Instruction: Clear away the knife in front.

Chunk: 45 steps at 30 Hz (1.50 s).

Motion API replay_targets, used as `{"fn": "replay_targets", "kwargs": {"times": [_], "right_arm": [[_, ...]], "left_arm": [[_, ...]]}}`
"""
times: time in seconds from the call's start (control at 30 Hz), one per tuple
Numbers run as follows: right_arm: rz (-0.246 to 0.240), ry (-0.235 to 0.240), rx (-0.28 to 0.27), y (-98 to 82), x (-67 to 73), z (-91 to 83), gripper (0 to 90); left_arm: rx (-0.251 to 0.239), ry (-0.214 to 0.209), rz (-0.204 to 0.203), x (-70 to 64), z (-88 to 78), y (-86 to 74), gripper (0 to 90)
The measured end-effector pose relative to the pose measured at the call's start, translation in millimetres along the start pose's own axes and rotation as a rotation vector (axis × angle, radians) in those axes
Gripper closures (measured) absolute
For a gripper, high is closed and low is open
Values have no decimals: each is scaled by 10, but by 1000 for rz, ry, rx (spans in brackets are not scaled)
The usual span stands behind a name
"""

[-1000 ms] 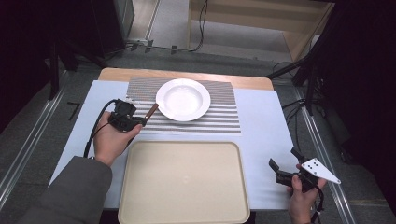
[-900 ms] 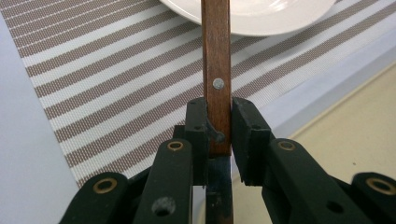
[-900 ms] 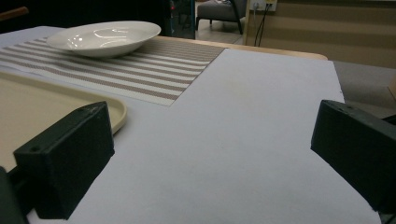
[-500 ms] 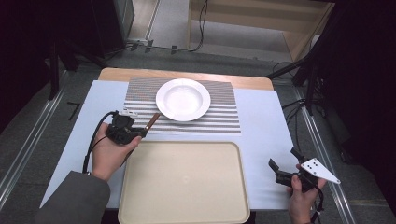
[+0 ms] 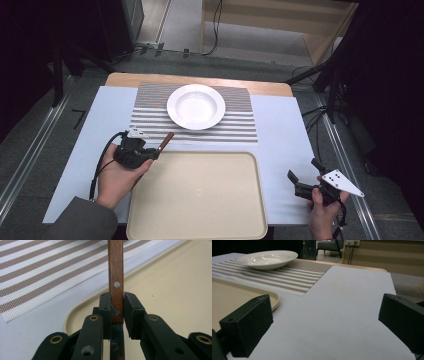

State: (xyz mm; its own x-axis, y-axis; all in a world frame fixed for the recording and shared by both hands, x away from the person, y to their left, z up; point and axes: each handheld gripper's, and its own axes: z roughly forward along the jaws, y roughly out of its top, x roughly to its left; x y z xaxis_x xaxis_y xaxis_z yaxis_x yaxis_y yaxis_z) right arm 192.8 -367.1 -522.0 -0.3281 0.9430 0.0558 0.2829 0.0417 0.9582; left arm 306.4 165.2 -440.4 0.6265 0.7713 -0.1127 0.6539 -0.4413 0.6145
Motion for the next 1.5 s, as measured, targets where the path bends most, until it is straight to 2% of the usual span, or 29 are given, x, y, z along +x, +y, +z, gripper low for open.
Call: {"fn": "replay_targets", "kwargs": {"times": [0.63,0.8,1.17,1.5], "right_arm": [[-2,0,-2,0,-1,0,0],[-3,-2,0,0,1,1,0],[-4,-3,1,0,4,2,0],[0,-4,5,0,7,1,0]], "left_arm": [[-10,-54,-10,-223,-60,-263,769],[-1,-62,1,-296,-65,-355,768],[1,-72,-14,-345,-27,-490,768],[11,-79,-22,-352,12,-549,768]]}}
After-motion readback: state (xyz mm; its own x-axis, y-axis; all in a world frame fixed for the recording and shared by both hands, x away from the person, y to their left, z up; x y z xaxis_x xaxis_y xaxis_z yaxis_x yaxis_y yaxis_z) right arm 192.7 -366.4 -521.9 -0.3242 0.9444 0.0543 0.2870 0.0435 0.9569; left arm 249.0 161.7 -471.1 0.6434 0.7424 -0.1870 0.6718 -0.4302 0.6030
